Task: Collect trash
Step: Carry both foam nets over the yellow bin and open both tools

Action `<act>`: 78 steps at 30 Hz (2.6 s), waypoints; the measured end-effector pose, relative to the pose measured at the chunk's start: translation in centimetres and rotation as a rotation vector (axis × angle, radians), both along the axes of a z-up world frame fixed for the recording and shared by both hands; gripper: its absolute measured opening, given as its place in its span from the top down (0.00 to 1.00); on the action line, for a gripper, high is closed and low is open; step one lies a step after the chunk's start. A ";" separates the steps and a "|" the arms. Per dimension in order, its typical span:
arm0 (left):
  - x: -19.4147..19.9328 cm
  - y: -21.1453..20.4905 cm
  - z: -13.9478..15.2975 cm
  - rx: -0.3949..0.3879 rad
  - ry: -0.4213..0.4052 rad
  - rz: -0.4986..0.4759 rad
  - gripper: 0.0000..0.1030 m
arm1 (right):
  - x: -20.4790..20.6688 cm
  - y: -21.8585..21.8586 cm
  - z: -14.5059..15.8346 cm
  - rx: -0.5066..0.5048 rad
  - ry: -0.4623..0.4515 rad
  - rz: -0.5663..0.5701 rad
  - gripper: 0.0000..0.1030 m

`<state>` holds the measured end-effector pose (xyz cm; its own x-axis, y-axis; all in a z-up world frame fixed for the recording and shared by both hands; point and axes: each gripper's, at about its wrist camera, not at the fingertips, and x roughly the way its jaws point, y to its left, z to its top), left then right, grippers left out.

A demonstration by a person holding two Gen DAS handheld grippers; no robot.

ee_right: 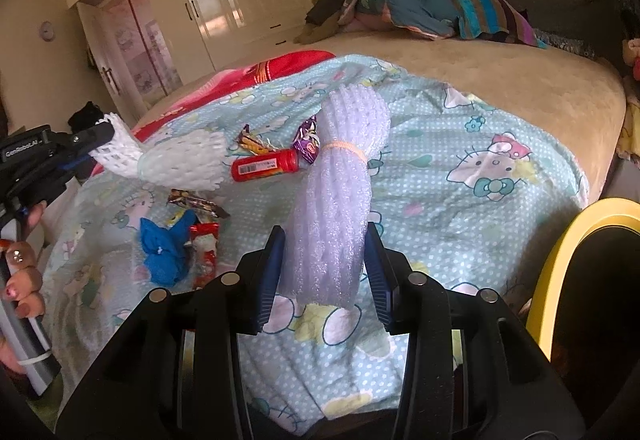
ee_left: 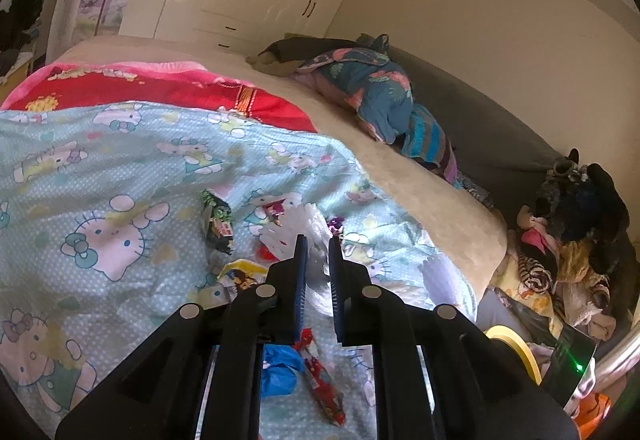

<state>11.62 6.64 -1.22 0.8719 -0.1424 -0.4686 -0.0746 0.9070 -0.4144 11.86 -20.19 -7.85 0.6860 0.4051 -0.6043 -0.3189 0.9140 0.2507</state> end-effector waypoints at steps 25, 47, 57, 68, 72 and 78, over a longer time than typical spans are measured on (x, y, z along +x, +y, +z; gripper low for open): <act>-1.7 -4.3 2.7 0.054 -0.065 -0.108 0.90 | -2.7 -3.1 3.3 0.029 -0.051 -0.044 0.68; -2.3 -9.3 3.2 0.098 -0.081 -0.220 0.90 | -3.6 -11.2 4.5 0.073 -0.039 -0.207 0.68; -2.4 -12.2 3.2 0.136 -0.085 -0.287 0.90 | -4.0 -14.1 5.1 0.060 -0.039 -0.255 0.68; -2.6 -16.8 3.2 0.194 -0.094 -0.386 0.90 | -5.5 -16.8 5.4 0.007 -0.041 -0.276 0.68; -2.8 -18.7 3.0 0.213 -0.092 -0.425 0.90 | -6.0 -18.0 5.2 -0.005 -0.035 -0.292 0.68; -3.3 -21.6 2.5 0.253 -0.093 -0.488 0.90 | -6.6 -19.2 4.7 -0.022 -0.024 -0.308 0.68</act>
